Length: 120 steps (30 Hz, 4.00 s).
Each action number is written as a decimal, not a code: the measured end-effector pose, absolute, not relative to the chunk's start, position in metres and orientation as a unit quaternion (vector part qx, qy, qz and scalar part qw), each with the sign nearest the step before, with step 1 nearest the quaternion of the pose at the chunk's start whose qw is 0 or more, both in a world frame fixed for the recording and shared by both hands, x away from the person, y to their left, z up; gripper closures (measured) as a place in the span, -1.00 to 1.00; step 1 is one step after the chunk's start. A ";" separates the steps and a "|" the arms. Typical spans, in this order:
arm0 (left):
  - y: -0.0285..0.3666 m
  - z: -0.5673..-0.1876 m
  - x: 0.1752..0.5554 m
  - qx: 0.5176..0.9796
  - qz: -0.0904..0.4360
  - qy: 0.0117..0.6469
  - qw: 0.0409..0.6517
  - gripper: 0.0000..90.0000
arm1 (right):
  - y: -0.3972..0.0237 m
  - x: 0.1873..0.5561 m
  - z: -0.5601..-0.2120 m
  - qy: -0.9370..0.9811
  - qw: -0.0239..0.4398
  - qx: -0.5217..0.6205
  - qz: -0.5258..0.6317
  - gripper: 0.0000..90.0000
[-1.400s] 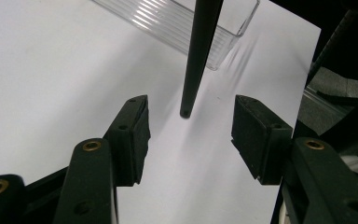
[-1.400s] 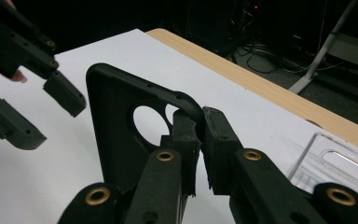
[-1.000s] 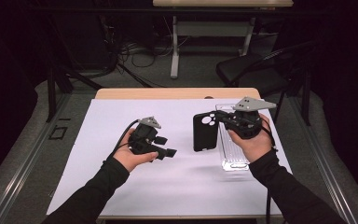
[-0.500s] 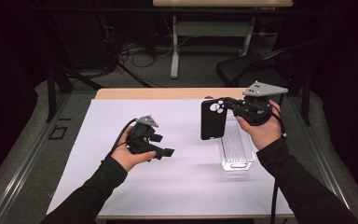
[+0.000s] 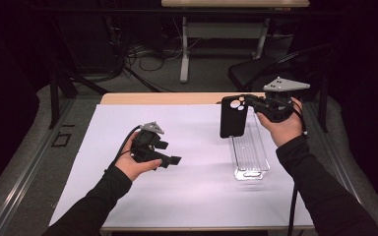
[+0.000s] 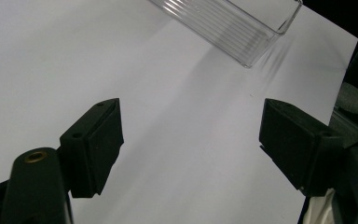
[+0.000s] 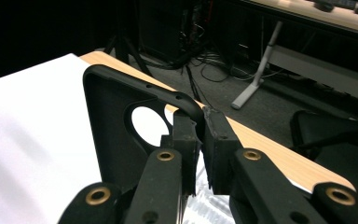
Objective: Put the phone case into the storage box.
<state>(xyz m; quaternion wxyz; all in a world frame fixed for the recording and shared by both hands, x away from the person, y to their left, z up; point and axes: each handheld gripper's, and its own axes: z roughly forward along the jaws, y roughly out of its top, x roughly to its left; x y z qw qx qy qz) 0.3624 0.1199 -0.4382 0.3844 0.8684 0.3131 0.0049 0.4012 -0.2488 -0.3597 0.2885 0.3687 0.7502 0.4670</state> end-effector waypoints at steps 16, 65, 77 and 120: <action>0.132 -0.442 0.360 0.860 0.013 0.325 0.392 -0.58 | -0.285 0.449 -0.380 0.728 0.306 0.412 0.455 0.89; 0.144 -0.448 0.355 0.859 0.018 0.339 0.384 -0.58 | -0.291 0.502 -0.453 0.716 0.357 0.411 0.437 0.89; 0.145 -0.451 0.355 0.860 0.017 0.339 0.381 -0.58 | -0.292 0.504 -0.460 0.711 0.356 0.410 0.447 0.88; 0.152 -0.457 0.359 0.858 0.017 0.340 0.385 -0.58 | -0.293 0.483 -0.460 0.726 0.348 0.436 0.403 -0.32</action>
